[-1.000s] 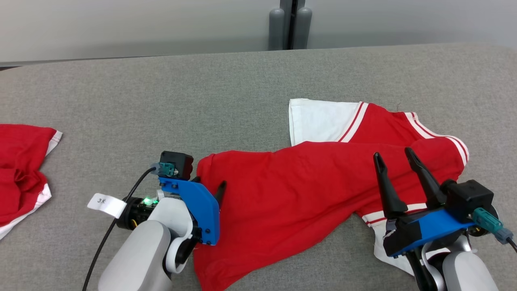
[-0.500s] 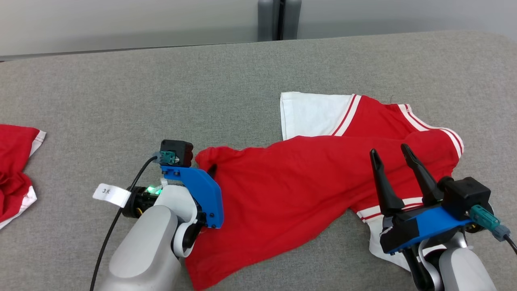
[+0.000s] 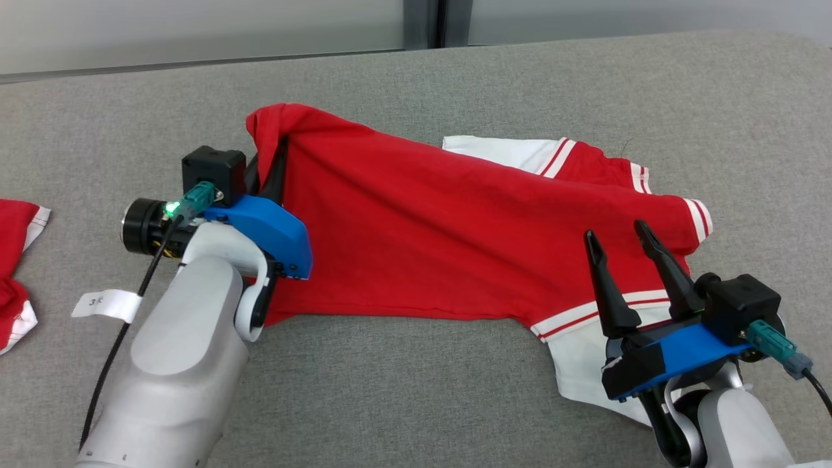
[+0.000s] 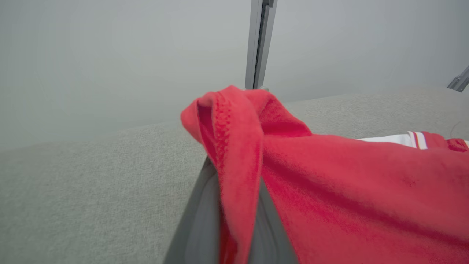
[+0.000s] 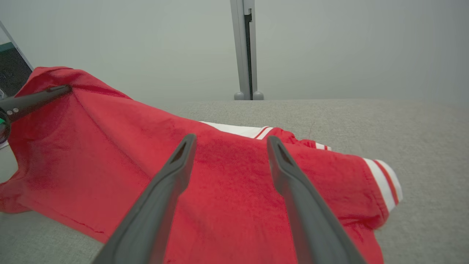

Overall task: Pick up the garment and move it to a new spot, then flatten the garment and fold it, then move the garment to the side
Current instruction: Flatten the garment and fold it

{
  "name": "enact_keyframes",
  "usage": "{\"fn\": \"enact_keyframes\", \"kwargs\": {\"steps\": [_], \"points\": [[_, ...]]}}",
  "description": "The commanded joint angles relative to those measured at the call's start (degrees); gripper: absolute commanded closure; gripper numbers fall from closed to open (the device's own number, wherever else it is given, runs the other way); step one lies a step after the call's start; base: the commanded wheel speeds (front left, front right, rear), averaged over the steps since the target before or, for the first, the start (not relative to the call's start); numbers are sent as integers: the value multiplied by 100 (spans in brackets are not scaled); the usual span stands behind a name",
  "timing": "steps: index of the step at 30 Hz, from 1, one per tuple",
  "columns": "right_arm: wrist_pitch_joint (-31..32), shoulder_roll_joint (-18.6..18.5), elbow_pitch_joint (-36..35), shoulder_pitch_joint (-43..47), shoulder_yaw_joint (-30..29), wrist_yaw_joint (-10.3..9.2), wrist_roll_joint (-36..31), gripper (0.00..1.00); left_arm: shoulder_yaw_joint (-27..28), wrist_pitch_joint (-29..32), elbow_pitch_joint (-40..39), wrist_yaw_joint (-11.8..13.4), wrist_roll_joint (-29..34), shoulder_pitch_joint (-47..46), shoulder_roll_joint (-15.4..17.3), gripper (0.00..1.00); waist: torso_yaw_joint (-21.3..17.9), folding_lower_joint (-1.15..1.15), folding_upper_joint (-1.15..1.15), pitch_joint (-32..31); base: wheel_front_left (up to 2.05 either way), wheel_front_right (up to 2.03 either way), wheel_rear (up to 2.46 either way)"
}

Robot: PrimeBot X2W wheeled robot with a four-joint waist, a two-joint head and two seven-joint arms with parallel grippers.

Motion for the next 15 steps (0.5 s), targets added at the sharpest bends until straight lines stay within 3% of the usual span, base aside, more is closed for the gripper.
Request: {"fn": "enact_keyframes", "kwargs": {"steps": [1,3,4,5,15], "points": [[-13,0,-6,-106,28,1,28,0,-3,-172,115,-42,69,-180,84,100,-39,-1,0,17,0,0,0],[-22,-1,7,-120,58,1,26,0,7,-349,306,-101,76,-289,116,100,-87,-1,0,40,0,0,0],[-28,-1,14,-125,63,1,29,0,16,-425,395,-122,71,-329,121,73,-108,-1,0,47,0,0,0],[-34,0,20,-127,62,1,33,0,26,-500,485,-148,51,-367,112,0,-120,-1,0,51,0,0,0],[-11,-24,55,-63,-102,1,14,0,237,-999,866,-512,-358,-84,12,0,4,-1,0,-164,0,0,0]]}}
